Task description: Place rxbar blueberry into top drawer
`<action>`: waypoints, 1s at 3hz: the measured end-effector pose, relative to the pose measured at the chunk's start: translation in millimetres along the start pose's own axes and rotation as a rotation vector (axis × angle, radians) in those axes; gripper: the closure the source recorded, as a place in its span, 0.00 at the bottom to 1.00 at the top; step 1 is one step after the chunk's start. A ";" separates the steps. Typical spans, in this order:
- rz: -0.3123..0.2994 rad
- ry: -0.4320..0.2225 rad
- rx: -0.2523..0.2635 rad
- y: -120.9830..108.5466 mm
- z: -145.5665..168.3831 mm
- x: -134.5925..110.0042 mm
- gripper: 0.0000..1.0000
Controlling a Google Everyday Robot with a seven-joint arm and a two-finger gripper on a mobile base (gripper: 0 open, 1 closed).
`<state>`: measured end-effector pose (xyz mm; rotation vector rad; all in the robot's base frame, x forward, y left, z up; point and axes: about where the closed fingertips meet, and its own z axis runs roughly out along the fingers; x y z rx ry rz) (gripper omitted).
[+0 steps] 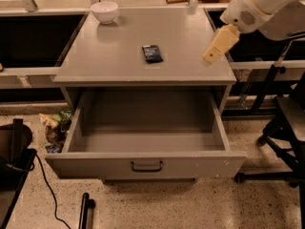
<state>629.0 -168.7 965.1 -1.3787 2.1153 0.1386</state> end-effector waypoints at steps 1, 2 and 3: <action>0.126 -0.001 0.109 -40.0 18.0 -28.7 0.00; 0.277 -0.015 0.149 -62.6 34.1 -53.3 0.00; 0.352 -0.019 0.145 -61.7 36.4 -54.5 0.00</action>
Offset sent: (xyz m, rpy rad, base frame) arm 0.1237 0.0434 0.0275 0.2502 0.0639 -0.6066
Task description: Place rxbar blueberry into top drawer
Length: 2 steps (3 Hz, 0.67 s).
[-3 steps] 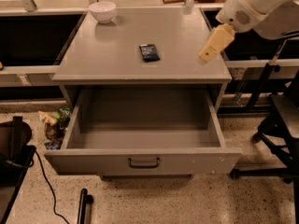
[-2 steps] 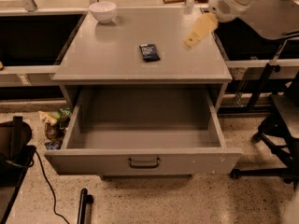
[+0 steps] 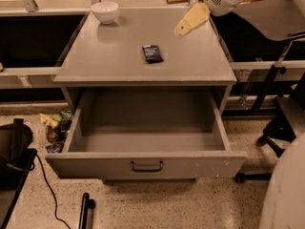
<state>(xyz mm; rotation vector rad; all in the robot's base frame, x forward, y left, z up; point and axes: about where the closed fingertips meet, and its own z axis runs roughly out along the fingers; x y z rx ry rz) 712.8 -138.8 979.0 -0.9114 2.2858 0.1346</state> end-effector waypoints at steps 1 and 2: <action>0.000 0.000 0.000 0.1 0.2 0.0 0.00; 0.082 -0.002 -0.013 3.3 22.4 -5.0 0.00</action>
Offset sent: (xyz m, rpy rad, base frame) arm 0.0350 0.0335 -0.0356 0.1542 0.0834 -0.1642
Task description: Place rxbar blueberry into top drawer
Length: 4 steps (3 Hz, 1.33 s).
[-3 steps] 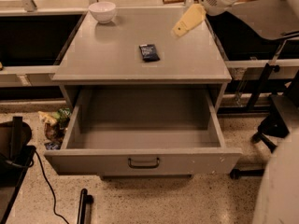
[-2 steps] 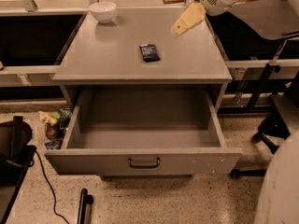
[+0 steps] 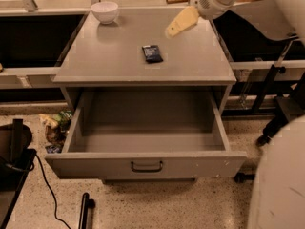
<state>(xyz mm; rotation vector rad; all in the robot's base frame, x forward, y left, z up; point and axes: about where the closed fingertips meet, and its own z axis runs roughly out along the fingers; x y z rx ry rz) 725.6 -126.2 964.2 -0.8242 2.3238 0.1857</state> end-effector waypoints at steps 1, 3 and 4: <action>0.120 0.009 0.013 5.6 37.5 -14.5 0.00; 0.261 0.022 0.036 23.9 89.4 -37.9 0.00; 0.280 0.015 0.043 26.4 115.2 -38.2 0.00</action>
Offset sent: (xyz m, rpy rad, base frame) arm 0.0618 0.0759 -0.0384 0.1318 0.1087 -0.2845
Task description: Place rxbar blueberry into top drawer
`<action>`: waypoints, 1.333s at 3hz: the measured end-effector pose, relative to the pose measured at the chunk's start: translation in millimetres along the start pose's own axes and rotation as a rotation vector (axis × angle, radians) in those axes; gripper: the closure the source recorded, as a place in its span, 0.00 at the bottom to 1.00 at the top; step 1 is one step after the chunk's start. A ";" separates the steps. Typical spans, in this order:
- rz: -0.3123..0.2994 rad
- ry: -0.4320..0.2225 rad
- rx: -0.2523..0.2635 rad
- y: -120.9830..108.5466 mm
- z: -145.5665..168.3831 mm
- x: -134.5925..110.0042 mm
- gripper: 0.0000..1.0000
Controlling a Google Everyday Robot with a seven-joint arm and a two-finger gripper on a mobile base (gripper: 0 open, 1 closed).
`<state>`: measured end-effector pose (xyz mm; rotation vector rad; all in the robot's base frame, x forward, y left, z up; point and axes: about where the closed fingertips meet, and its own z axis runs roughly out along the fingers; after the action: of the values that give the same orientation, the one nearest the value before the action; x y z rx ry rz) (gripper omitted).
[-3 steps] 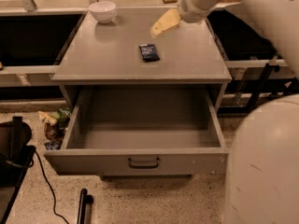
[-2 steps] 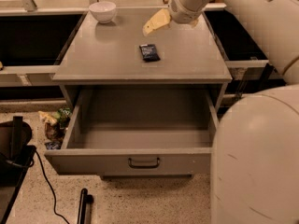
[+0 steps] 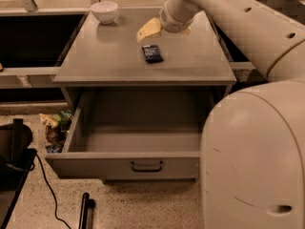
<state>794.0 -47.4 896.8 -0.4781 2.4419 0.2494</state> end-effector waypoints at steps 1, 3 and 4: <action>-0.007 0.008 0.024 -1.4 22.3 2.8 0.00; -0.053 0.058 0.084 -3.3 59.9 4.3 0.00; -0.069 0.078 0.101 -2.6 71.6 4.7 0.00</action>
Offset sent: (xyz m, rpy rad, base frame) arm 0.0325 0.0095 -0.0544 -0.1118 0.0165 -0.0239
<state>830.9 -30.3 837.7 -0.5352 2.4939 0.0800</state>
